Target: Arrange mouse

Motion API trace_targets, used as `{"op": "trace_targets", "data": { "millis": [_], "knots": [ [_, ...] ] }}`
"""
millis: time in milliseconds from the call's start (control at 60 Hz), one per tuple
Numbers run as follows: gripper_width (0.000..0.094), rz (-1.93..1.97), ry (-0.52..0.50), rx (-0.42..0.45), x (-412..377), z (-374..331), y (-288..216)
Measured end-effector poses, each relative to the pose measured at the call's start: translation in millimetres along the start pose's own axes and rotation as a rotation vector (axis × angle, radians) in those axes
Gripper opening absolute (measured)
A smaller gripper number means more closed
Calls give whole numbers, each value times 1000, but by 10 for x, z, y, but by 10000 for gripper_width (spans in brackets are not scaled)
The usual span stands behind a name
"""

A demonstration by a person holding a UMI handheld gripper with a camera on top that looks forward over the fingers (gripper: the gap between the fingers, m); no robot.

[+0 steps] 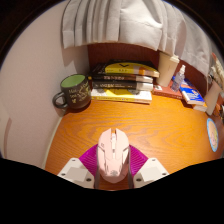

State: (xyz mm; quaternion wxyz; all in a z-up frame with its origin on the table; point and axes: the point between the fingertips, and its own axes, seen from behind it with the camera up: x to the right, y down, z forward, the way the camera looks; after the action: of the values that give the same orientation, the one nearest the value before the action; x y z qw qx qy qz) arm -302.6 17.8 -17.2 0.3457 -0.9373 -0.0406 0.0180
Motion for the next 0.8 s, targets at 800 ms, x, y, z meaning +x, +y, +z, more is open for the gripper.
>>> {"op": "trace_targets", "data": {
  "millis": [800],
  "knots": [
    [356,-15,153,345,4750,-1976,-1309]
  ]
}}
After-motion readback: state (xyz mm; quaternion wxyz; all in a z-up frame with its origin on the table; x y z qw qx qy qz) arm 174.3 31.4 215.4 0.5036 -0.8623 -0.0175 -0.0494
